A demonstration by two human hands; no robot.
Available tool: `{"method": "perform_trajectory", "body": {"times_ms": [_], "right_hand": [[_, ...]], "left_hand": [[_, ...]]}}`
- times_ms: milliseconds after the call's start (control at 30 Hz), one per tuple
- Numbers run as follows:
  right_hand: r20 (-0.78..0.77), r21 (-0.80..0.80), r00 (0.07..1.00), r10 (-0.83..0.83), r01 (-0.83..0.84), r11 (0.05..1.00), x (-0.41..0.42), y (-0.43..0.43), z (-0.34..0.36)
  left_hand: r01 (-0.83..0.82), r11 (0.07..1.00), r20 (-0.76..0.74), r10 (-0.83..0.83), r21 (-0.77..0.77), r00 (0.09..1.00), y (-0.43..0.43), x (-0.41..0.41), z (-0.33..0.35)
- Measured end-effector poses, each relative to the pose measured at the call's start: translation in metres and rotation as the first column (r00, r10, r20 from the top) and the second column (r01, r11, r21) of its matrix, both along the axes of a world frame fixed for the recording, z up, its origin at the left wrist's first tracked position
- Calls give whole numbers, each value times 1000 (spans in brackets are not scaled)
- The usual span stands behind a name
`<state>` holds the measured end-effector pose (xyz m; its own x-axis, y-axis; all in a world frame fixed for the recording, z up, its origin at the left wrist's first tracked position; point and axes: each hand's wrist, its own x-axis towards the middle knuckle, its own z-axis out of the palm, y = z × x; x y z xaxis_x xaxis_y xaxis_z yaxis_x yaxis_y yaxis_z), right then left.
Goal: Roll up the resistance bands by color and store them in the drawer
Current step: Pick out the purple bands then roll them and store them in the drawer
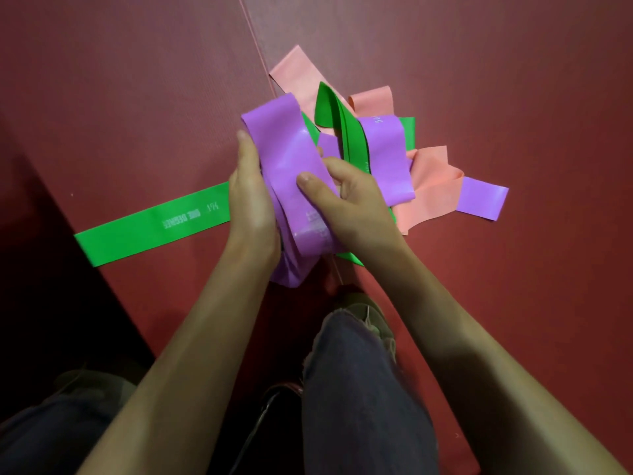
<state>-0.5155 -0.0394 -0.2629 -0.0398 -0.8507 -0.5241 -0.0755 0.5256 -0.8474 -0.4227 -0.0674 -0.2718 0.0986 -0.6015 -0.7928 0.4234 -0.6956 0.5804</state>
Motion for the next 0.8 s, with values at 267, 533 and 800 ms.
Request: {"method": "perform_trajectory", "body": {"times_ms": [267,533,800], "right_hand": [[-92,114,996,2,8,993,5,-4,2],[-323,148,866,381,-352,924,-26,44,-8],[-361,-47,918,164,-193,980,-7,51,7]], "left_hand": [[-48,995,82,55,-88,995,5,-11,10],[-141,972,-14,141,-186,990,-9,-4,21],[-124,963,-47,116,-240,992,-27,6,31]]}}
